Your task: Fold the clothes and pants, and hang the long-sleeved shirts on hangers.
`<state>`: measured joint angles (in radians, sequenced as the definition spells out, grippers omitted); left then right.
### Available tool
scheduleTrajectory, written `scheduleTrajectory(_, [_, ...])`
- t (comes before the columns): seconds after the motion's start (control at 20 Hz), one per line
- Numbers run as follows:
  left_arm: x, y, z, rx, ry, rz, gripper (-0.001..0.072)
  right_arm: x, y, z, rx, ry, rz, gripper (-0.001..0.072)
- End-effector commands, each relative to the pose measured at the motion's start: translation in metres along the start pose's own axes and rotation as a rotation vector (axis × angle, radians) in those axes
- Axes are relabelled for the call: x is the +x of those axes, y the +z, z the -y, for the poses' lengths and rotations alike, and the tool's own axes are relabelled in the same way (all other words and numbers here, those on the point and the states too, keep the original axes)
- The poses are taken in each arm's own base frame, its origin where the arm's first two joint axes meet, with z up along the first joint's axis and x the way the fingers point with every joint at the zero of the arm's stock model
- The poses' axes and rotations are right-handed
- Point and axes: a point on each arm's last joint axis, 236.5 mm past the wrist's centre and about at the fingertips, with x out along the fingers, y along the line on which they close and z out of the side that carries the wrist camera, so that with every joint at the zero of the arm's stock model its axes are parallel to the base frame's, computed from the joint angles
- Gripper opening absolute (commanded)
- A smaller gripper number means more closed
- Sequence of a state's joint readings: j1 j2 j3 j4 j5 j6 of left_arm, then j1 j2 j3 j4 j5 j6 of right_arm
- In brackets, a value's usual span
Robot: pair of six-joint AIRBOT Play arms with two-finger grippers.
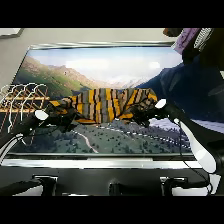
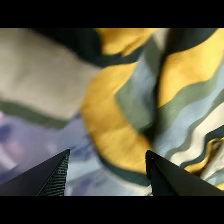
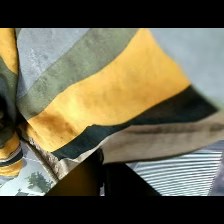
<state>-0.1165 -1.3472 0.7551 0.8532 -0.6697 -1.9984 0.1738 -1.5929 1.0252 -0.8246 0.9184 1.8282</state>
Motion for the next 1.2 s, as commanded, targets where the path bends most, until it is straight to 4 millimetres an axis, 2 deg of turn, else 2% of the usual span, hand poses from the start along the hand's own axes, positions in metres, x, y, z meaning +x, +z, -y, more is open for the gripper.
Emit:
scheduleTrajectory(0.0, [0.009,0.012,0.013,-0.024,-0.049,0.070,0.0512,0.000,-0.003,0.000,0.001,-0.003,-0.012,0.0033])
scheduleTrajectory(0.05, [0.013,0.012,0.011,-0.029,-0.042,0.067,0.0507,0.000,-0.003,0.000,0.001,-0.003,-0.012,0.0033])
scheduleTrajectory(0.1, [0.016,0.011,0.008,-0.037,-0.035,0.056,0.0417,0.000,-0.003,0.000,0.001,-0.003,-0.013,0.0033])
scheduleTrajectory(0.2, [0.018,0.004,0.004,-0.047,-0.023,0.025,0.0019,-0.002,-0.004,-0.002,-0.004,0.001,-0.010,0.0033])
scheduleTrajectory(0.3, [0.012,0.003,0.013,-0.019,-0.036,0.014,0.0022,-0.013,0.000,-0.009,-0.021,0.018,0.018,0.0033])
scheduleTrajectory(0.35, [0.004,0.006,0.024,0.019,-0.057,0.014,0.0021,-0.027,0.006,-0.017,-0.034,0.038,0.047,0.0033])
scheduleTrajectory(0.45, [-0.028,0.023,0.063,0.119,-0.134,0.039,0.0020,-0.075,0.033,-0.043,-0.071,0.102,0.150,0.0033])
scheduleTrajectory(0.55, [-0.081,0.049,0.119,0.210,-0.247,0.118,0.0020,-0.148,0.062,-0.080,-0.144,0.174,0.289,0.0033])
scheduleTrajectory(0.65, [-0.148,0.068,0.178,0.294,-0.367,0.206,0.0020,-0.228,0.077,-0.118,-0.236,0.233,0.424,0.0033])
scheduleTrajectory(0.75, [-0.221,0.069,0.230,0.419,-0.469,0.291,0.0019,-0.308,0.074,-0.152,-0.337,0.276,0.565,0.0033])
scheduleTrajectory(0.8, [-0.256,0.063,0.250,0.501,-0.504,0.326,0.0020,-0.341,0.068,-0.164,-0.383,0.288,0.631,0.0033])
scheduleTrajectory(0.85, [-0.282,0.055,0.262,0.556,-0.520,0.345,0.0020,-0.371,0.055,-0.176,-0.428,0.301,0.683,0.0033])
scheduleTrajectory(0.95, [-0.318,0.030,0.271,0.655,-0.518,0.353,0.0020,-0.404,0.023,-0.189,-0.499,0.312,0.718,0.0033])
scheduleTrajectory(1.0, [-0.325,0.018,0.268,0.684,-0.504,0.337,0.0020,-0.408,0.007,-0.188,-0.519,0.304,0.702,0.0033])
scheduleTrajectory(1.1, [-0.321,-0.006,0.245,0.676,-0.417,0.258,0.0020,-0.401,-0.024,-0.170,-0.540,0.240,0.611,0.0033])
scheduleTrajectory(1.15, [-0.315,-0.017,0.229,0.690,-0.346,0.220,0.0020,-0.393,-0.039,-0.155,-0.536,0.181,0.550,0.0033])
